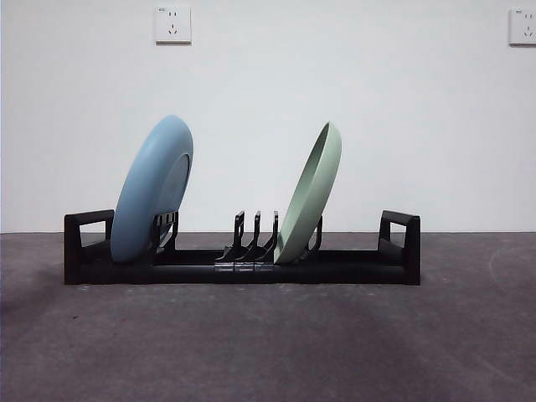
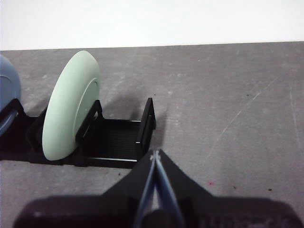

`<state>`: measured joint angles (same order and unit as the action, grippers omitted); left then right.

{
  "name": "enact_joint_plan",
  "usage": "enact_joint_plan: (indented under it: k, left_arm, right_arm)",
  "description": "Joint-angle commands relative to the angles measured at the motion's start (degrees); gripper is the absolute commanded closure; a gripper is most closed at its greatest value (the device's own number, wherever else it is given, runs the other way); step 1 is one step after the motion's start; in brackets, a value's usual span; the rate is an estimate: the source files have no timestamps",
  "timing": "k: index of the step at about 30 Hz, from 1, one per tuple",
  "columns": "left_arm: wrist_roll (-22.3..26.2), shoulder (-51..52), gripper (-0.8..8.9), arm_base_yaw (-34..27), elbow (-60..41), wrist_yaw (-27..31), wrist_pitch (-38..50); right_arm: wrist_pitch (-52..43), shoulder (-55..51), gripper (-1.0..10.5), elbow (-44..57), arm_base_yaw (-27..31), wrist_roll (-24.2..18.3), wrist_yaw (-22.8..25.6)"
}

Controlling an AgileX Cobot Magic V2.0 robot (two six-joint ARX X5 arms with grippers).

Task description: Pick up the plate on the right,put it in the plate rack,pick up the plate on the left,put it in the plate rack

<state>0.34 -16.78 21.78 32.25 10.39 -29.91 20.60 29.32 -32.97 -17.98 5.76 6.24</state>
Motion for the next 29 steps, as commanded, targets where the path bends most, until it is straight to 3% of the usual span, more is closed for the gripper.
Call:
enact_joint_plan:
  k: [1, 12, 15, 20, 29]
  left_arm:
    - [-0.5, 0.0, 8.17, -0.1, -0.4, 0.0, -1.2]
    - [-0.5, 0.1, 8.17, -0.1, -0.4, 0.0, -5.5]
    - [1.4, 1.1, 8.17, -1.9, -0.5, 0.9, -5.2]
    - [1.2, 3.3, 8.17, -9.6, -4.3, -3.5, 3.2]
    - [1.2, 14.0, 8.17, -17.8, -23.8, -9.2, 18.6]
  right_arm:
    - [-0.4, -0.1, 9.4, 0.3, 0.0, 1.1, 0.3]
    - [-0.4, -0.1, 9.4, 0.3, 0.0, 1.1, 0.2]
    - [-0.4, -0.1, 9.4, 0.3, 0.0, 1.1, 0.2]
    - [-0.4, -0.1, 9.4, 0.3, 0.0, 1.1, 0.2]
    - [-0.4, -0.1, 9.4, 0.3, 0.0, 1.1, 0.2]
